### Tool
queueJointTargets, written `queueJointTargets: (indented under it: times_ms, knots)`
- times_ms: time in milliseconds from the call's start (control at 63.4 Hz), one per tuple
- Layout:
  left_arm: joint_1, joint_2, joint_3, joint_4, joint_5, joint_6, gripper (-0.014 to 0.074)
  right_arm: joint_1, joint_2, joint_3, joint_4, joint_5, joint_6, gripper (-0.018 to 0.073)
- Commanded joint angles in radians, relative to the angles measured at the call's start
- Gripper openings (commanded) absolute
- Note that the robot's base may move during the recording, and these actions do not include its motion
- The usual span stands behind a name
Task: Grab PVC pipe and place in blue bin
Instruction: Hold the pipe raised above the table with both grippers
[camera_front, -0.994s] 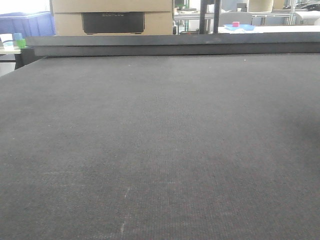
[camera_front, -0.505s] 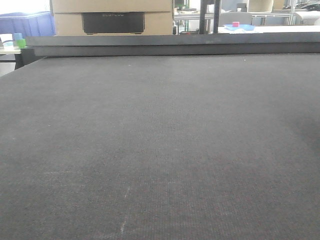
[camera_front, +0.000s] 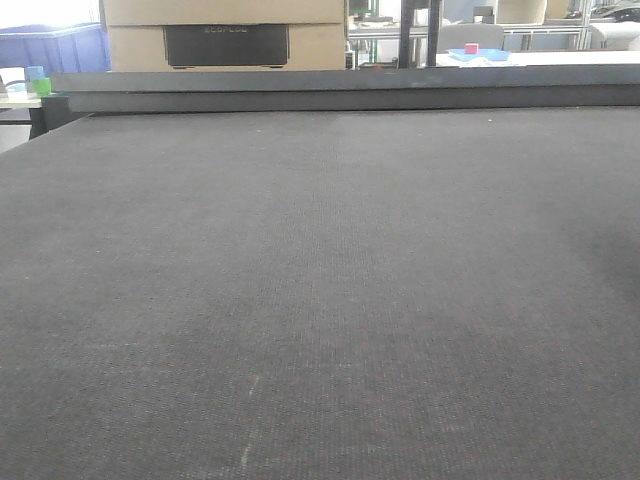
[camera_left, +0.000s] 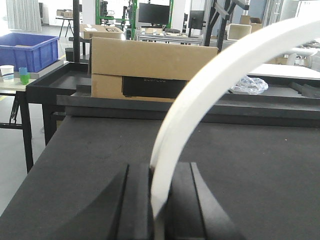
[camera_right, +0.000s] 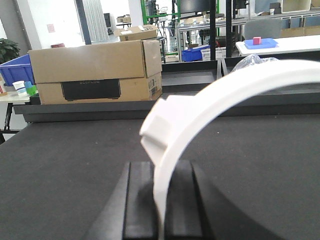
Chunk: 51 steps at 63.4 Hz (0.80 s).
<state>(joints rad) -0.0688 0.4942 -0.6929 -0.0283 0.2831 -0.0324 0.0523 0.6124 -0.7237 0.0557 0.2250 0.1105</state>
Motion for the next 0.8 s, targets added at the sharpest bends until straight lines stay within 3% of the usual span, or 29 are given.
queueJointTargets:
  times_ms: [0,789]
  knots:
    - [-0.008,-0.004,0.000,-0.003,-0.032,-0.002,-0.0111,0.000,-0.007,0.003,-0.008,-0.032,-0.008,-0.0168]
    - [-0.008,-0.004,0.000,-0.003,-0.036,-0.002,-0.0111,0.000,-0.007,0.003,-0.008,-0.032,-0.008,-0.0168]
